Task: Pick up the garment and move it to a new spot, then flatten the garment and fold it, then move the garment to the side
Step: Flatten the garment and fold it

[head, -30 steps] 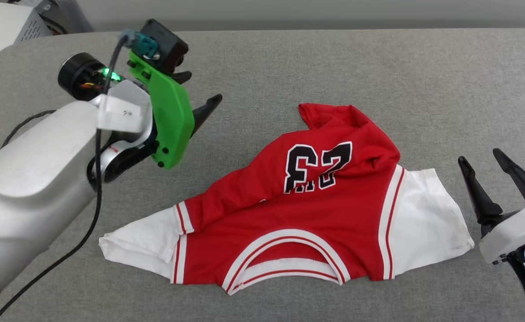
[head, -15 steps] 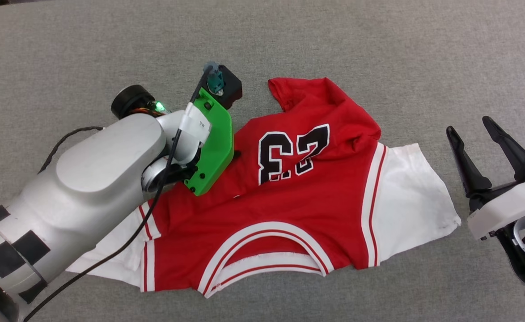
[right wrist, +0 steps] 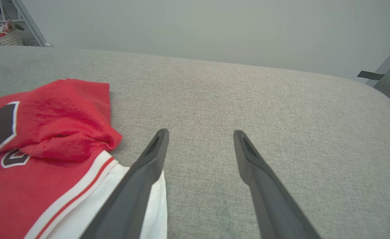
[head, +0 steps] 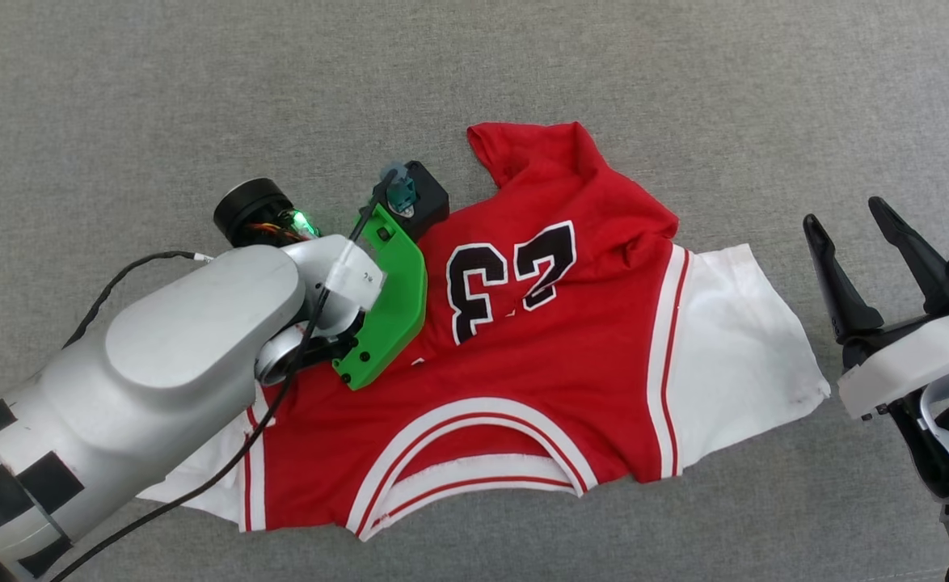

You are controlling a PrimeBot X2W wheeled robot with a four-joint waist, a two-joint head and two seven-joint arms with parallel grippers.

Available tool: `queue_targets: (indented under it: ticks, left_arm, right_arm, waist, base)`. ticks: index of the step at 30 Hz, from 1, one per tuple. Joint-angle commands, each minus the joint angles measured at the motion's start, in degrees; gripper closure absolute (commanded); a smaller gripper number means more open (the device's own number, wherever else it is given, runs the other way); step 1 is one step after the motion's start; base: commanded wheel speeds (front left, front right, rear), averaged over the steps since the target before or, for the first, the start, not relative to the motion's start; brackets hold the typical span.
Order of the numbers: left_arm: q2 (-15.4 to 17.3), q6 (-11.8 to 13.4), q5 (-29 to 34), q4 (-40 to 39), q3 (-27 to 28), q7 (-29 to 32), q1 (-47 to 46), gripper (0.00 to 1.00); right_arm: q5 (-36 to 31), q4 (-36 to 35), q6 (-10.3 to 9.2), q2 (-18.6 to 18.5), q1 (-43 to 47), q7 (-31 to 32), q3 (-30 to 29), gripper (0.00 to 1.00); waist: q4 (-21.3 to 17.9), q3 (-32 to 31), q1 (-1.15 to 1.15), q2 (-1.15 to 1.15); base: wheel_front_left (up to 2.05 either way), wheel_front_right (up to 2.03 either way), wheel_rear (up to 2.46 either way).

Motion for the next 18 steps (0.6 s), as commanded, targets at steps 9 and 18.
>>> queue_targets:
  ticks: [9, 18]
  left_arm:
    - [4.35, -0.08, 3.12, -3.59, -0.68, -3.44, -4.61, 1.0]
    - [5.21, -0.08, 11.85, 4.1, -0.68, -5.68, -8.24, 1.0]
  right_arm:
    - [-0.09, 0.85, -0.04, -0.12, -0.24, -1.0, 0.58, 0.0]
    - [0.52, 1.84, -0.04, 0.12, -1.82, -2.17, 1.92, 0.0]
  waist:
    - [0.72, -1.22, 0.0, 0.0]
    - [-2.08, 1.05, 0.0, 0.0]
  base:
    - [0.0, 0.0, 0.0]
    - [0.0, 0.0, 0.0]
